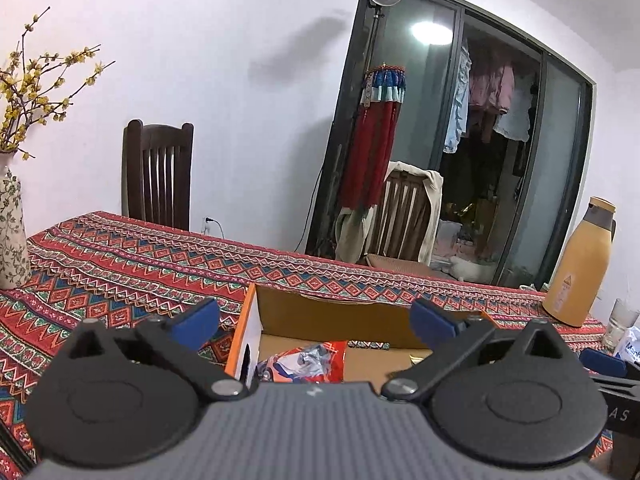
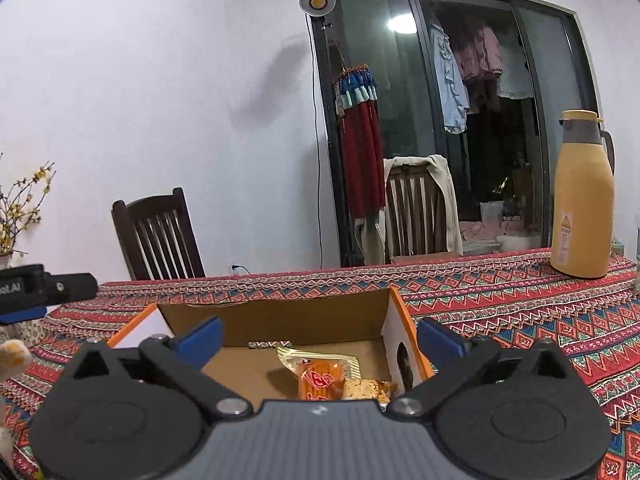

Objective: Organize snacks
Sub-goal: 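Carry both snacks over the cardboard box and release them inside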

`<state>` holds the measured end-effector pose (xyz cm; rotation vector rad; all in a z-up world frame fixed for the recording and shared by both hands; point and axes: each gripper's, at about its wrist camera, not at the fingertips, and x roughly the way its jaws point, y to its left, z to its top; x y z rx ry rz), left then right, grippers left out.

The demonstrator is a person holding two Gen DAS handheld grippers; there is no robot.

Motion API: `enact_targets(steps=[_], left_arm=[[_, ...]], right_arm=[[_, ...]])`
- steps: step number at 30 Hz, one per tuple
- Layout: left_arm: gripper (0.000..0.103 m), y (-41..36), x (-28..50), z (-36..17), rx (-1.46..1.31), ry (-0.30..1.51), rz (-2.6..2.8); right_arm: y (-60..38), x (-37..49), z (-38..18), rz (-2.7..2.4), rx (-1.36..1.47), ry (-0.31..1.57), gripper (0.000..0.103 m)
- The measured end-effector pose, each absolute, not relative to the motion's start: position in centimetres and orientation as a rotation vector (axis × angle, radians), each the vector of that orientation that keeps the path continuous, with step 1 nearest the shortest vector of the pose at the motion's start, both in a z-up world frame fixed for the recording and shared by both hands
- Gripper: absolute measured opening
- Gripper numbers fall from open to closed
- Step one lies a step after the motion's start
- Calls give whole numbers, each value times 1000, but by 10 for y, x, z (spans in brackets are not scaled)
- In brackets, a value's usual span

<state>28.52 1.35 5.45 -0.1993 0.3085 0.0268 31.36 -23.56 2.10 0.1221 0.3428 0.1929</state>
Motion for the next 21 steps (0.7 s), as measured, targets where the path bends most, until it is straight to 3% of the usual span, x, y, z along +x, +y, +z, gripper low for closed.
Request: enact_targets(steps=[21], left_arm=[[103, 6, 244, 84, -178, 237, 9]], right_arm=[[-246, 285, 52, 176, 118, 258, 103]])
